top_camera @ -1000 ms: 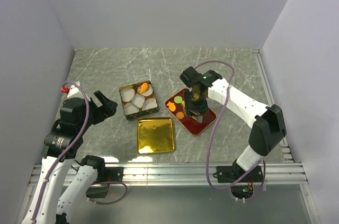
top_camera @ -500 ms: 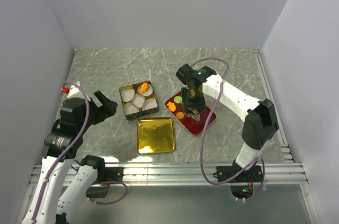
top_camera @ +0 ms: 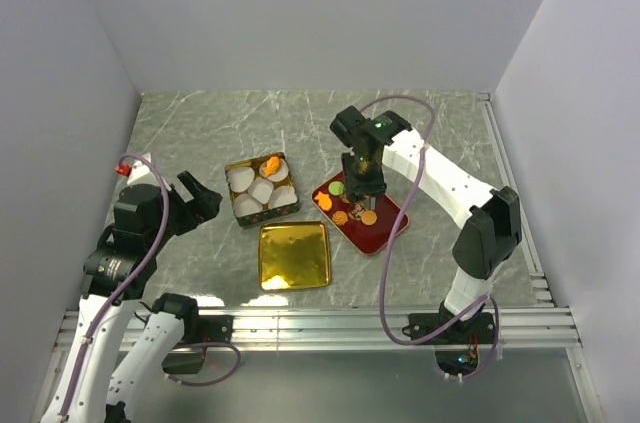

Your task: Pack the cookies

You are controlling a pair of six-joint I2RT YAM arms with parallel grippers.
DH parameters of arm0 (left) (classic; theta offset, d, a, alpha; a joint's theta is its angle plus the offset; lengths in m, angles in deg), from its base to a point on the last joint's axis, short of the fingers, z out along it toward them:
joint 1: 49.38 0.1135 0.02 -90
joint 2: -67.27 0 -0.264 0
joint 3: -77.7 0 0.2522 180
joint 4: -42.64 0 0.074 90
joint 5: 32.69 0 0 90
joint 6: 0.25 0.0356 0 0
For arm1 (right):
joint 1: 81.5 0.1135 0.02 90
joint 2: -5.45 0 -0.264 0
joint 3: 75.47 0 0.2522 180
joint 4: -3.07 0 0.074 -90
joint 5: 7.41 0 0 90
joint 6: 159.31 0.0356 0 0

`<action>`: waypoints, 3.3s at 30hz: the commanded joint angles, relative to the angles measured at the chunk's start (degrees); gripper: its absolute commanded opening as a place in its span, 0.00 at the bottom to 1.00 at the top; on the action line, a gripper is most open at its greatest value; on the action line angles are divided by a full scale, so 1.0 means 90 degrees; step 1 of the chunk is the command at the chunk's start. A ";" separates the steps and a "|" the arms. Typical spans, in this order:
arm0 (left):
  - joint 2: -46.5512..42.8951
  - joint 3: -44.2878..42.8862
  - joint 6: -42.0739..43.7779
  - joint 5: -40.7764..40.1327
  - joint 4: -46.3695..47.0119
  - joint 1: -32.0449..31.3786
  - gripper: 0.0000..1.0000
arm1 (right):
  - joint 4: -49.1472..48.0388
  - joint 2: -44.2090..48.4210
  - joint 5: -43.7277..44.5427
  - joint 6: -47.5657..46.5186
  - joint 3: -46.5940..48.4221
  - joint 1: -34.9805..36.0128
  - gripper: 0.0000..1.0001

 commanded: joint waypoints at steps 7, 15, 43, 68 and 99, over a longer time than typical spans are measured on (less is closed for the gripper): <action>0.0050 0.0035 0.0062 0.0129 0.0235 -0.0020 0.92 | 0.1103 -0.0516 -0.0072 0.0015 0.3127 -0.0018 0.42; 0.0011 0.0045 0.0082 0.0178 0.0265 0.0009 0.92 | -0.0877 -0.0711 -0.2417 0.0375 0.3481 0.0196 0.42; -0.0058 0.0074 0.0140 0.0266 0.0323 0.0107 0.91 | -0.2539 -0.3007 -0.3268 0.1284 0.4097 0.0529 0.48; -0.0068 0.0055 0.0062 0.0168 0.0274 0.0107 0.91 | -0.2295 -0.2520 -0.3034 0.1031 0.4126 0.0363 0.59; -0.0156 0.0074 0.0062 0.0168 0.0323 0.0273 0.91 | -0.0909 0.1340 -0.0417 -0.0473 -0.0788 -0.0643 0.56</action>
